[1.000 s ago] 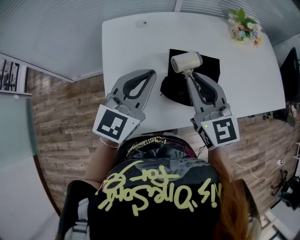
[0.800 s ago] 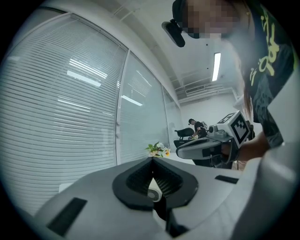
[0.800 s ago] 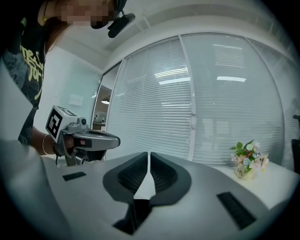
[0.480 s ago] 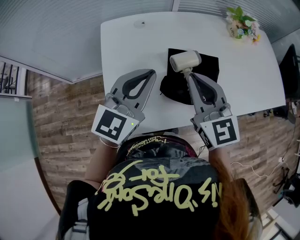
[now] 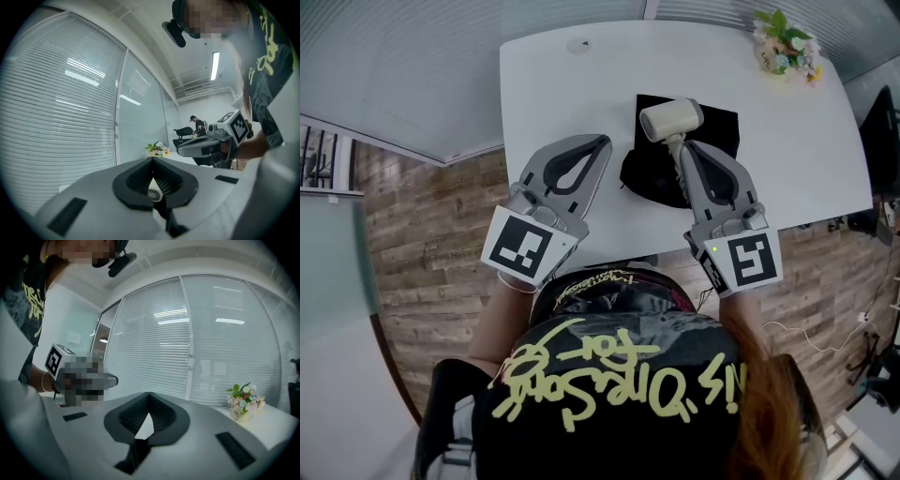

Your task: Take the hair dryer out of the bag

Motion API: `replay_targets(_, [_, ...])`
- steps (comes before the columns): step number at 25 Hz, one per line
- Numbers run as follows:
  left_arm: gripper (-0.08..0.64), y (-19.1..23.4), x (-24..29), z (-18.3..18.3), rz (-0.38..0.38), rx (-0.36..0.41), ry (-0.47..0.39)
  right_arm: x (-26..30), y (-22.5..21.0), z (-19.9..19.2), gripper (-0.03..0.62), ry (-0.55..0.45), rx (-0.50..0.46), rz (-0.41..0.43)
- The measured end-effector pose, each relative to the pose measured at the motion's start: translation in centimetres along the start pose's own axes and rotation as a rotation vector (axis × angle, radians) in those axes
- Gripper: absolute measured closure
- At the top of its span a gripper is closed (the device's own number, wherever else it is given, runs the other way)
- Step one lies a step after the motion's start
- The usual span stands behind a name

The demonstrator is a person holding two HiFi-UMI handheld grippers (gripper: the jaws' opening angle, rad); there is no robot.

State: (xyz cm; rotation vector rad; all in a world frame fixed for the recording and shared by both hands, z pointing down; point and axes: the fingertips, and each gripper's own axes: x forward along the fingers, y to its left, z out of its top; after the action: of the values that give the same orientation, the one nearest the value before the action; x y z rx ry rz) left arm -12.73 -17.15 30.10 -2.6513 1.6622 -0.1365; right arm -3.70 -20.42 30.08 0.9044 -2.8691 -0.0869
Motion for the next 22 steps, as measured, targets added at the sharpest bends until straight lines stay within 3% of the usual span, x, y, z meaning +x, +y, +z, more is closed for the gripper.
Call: replay_targets(22, [0.566,1.0,1.4,-0.4,0.000,-0.021,-0.016,0.6,-0.4,-0.7,0.590,0.013,-0.003,-0.011])
